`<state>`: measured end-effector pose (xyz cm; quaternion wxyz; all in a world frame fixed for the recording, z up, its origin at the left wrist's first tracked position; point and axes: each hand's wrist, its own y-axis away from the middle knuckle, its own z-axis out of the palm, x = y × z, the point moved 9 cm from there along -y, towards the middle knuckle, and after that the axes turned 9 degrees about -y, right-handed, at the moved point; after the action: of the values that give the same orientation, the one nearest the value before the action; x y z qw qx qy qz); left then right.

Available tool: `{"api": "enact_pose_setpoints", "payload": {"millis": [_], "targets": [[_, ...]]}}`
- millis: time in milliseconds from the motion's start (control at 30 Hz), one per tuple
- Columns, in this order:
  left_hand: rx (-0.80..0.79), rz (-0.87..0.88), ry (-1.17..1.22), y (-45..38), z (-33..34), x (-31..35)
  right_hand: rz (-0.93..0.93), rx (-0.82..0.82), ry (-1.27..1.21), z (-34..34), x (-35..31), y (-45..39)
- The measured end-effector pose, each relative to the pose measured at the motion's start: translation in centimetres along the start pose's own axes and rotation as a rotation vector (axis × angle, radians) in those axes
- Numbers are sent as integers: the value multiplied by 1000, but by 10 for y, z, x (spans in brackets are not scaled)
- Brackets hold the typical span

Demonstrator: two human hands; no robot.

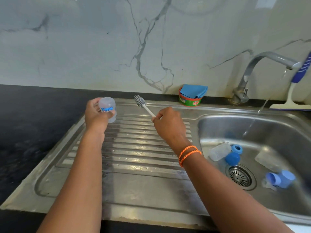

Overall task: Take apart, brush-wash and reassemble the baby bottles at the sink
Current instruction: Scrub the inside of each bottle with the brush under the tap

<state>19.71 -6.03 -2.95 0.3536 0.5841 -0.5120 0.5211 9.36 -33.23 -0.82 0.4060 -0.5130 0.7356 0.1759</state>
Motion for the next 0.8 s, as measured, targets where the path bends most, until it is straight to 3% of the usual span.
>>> {"api": "enact_pose_setpoints", "payload": {"millis": [667, 800], "targets": [[53, -16, 35, -3, 1, 0, -15, -7, -15, 5, -4, 1], [57, 104, -25, 3, -1, 22, -9, -6, -21, 3, -1, 2]]}}
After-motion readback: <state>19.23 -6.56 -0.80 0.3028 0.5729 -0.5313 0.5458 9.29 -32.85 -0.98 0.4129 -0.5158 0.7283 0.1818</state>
